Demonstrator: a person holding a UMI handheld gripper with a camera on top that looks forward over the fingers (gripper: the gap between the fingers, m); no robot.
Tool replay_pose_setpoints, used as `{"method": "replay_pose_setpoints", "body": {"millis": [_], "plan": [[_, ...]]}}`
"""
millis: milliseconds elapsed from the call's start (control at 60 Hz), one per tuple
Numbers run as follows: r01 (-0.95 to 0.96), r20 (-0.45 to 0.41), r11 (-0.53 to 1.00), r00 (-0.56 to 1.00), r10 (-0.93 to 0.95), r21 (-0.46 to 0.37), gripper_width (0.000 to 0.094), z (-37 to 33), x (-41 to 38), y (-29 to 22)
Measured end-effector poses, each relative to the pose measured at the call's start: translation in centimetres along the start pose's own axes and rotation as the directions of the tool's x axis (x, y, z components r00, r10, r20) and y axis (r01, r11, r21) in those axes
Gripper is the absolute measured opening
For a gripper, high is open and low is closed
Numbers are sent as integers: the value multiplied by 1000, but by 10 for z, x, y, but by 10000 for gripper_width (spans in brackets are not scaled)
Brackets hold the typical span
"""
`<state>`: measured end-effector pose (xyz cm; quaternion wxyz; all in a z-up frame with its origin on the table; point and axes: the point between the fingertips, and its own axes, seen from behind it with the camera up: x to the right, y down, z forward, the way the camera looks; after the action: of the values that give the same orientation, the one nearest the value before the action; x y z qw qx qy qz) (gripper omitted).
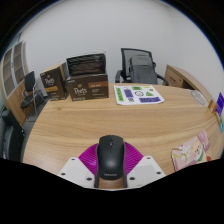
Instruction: Arrange mouse
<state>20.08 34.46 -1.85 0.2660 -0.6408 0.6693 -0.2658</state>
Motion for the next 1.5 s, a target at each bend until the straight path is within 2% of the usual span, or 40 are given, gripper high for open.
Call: {"method": "replay_pose_setpoints", "body": {"millis": [100,267,417,600,733,850,967,1167,1333,1400,1500], "plan": [[1,2,1000,1000,-1,2,286,-1,-2,-1],[10,28,1000,1000,-10,-3,286,-18,-5,-5],[38,14,998,999,-38,57,285,-59,19,-44],[30,-29,990,999,-26,137,285,-118,101,-103],[28,-95,987,995,-13,160,284,-147,184,-114],[51,-144,989,989,-30,142,284,-151,245,-95],[41,-148,994,989,-25,102,285,-141,283,-56],[-13,-96,1000,995,15,27,284,-101,293,22],[-10,-82,1000,997,9,-8,285,-82,292,59],[-10,-81,1000,997,9,-16,316,-79,294,68],[10,-72,1000,997,-9,7,421,-78,293,71]]}}
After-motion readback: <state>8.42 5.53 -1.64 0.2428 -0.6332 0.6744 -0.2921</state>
